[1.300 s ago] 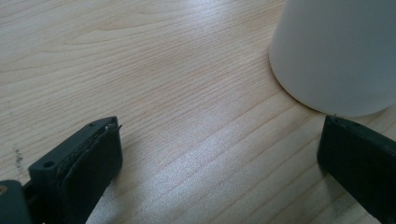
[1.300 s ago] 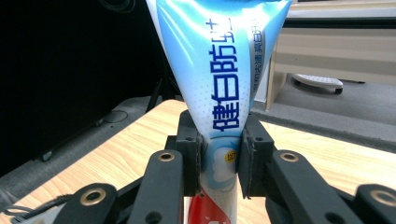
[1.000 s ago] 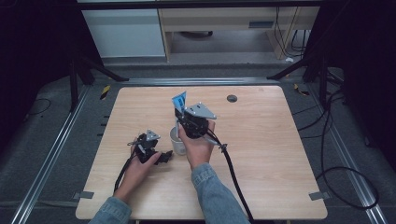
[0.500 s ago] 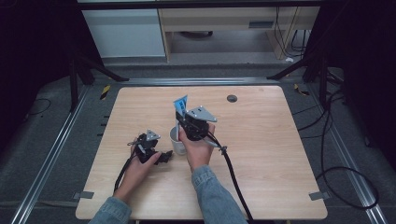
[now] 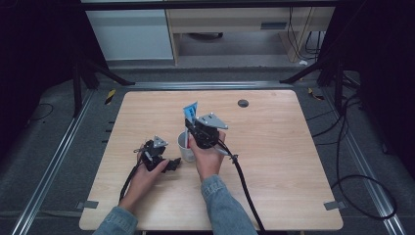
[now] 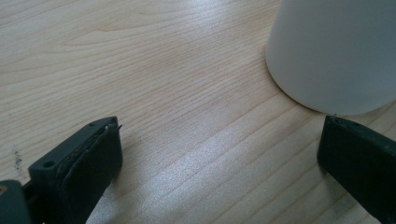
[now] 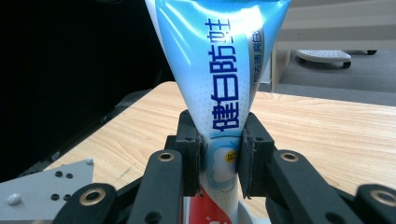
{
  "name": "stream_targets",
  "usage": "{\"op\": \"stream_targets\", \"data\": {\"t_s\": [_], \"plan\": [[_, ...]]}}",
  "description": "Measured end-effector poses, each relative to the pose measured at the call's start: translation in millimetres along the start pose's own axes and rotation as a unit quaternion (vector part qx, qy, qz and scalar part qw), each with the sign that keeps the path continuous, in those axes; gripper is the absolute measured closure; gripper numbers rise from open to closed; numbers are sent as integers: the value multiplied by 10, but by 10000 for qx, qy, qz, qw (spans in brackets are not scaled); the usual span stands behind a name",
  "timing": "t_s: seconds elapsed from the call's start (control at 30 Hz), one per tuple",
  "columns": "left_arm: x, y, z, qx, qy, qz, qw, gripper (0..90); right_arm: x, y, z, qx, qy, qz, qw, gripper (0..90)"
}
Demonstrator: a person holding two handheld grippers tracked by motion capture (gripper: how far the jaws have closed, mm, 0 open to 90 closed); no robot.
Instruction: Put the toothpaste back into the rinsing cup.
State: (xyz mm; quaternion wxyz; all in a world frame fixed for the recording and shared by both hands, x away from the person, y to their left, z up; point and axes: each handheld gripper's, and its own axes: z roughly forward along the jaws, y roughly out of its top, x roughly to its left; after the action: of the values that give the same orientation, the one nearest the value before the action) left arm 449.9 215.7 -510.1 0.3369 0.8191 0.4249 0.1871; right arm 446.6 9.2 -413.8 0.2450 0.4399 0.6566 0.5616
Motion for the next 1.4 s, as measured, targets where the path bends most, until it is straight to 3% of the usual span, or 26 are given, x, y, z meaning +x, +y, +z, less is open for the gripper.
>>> {"op": "stream_targets", "data": {"t_s": [0.6,1.4], "plan": [[4,2,0,6,-2,28,10000,0,-3,-171,37,201,52,194,9996,728],[5,3,1,8,-3,33,10000,0,-88,-161,8,286,75,255,9992,710]]}}
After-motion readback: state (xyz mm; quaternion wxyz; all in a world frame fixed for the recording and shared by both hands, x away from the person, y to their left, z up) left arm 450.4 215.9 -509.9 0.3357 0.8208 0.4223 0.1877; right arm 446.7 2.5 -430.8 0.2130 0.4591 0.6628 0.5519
